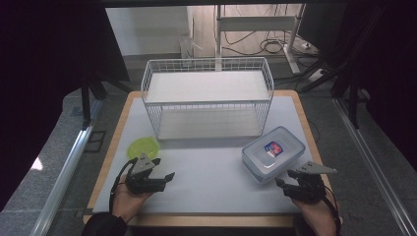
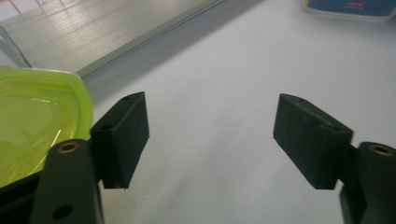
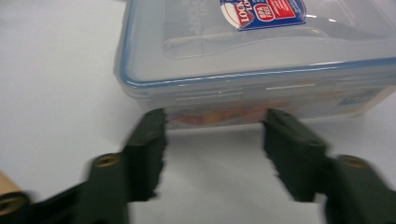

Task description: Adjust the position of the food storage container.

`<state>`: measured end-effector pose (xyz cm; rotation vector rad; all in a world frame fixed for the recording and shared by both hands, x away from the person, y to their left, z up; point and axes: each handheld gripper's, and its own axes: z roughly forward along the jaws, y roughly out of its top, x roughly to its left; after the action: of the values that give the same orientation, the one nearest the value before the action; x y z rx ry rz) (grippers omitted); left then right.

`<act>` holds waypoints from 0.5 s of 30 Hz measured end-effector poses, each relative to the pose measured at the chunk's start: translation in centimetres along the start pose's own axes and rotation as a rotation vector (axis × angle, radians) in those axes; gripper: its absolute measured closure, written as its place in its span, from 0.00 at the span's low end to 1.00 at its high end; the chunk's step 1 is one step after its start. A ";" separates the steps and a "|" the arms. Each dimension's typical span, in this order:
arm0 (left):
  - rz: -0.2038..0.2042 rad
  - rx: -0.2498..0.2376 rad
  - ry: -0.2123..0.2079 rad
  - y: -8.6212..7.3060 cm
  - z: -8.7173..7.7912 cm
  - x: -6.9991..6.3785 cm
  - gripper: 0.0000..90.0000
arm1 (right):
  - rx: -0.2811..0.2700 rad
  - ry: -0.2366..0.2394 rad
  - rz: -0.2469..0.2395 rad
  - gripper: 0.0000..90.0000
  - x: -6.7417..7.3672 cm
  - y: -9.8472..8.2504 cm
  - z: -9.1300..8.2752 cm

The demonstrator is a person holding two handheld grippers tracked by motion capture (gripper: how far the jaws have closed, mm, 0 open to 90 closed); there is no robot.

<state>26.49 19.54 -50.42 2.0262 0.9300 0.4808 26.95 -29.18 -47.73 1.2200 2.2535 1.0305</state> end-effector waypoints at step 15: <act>-0.004 0.005 -0.045 -0.3 0.6 0.1 0.20 | -0.064 -0.067 0.025 1.00 -3.1 1.9 -2.0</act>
<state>26.83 19.42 -51.04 2.0312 0.9081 0.4291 28.47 -31.92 -45.05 1.2400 2.1436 1.0470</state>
